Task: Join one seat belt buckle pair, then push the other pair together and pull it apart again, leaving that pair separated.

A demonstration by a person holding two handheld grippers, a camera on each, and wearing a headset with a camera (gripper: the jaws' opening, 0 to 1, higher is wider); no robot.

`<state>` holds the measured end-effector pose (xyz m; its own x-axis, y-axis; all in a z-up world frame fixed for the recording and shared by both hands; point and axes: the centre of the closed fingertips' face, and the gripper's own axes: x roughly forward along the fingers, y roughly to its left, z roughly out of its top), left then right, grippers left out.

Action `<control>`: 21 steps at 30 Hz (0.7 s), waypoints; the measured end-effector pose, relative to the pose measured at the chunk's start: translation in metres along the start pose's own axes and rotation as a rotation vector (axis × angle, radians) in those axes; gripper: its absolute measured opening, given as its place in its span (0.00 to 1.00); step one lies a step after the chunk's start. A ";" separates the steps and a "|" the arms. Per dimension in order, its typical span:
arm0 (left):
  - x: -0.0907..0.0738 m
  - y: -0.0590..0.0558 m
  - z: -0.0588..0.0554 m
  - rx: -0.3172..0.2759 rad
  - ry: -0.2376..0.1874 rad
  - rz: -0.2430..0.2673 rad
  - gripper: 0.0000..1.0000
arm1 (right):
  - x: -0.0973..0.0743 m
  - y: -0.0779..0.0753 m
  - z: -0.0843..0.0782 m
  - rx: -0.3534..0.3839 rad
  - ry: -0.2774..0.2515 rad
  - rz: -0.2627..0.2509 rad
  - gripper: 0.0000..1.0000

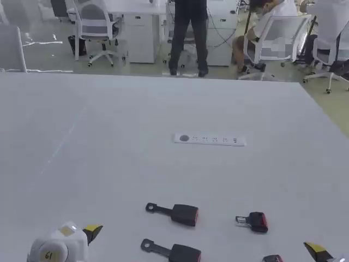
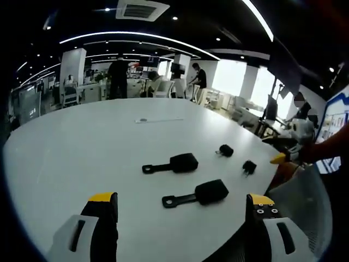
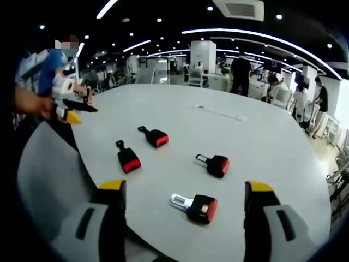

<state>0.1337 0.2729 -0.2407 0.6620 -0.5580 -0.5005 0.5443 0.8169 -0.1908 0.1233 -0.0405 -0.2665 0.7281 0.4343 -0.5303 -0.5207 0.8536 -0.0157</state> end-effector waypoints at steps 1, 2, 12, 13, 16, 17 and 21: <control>0.000 0.000 0.000 0.000 0.001 0.000 1.00 | 0.000 0.000 0.000 -0.001 0.000 0.001 0.92; 0.000 0.000 0.000 0.000 0.001 0.000 1.00 | 0.000 0.000 0.000 -0.002 0.001 0.001 0.92; 0.001 0.001 0.001 0.001 -0.001 0.001 1.00 | 0.000 0.000 0.000 0.002 -0.003 0.004 0.92; 0.001 0.001 0.001 0.002 0.000 0.001 1.00 | 0.000 0.000 0.000 0.002 -0.004 0.005 0.92; 0.002 0.001 0.000 0.003 0.002 0.000 1.00 | 0.000 -0.001 -0.002 0.002 0.002 0.006 0.92; 0.002 0.001 0.000 0.003 0.002 0.000 1.00 | 0.000 -0.001 -0.002 0.003 0.001 0.006 0.92; 0.003 0.002 -0.002 0.005 0.003 0.000 0.99 | -0.001 0.000 -0.005 -0.001 0.013 0.014 0.92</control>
<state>0.1357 0.2734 -0.2437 0.6608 -0.5574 -0.5027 0.5468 0.8163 -0.1863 0.1201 -0.0425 -0.2700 0.7149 0.4422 -0.5417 -0.5310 0.8473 -0.0092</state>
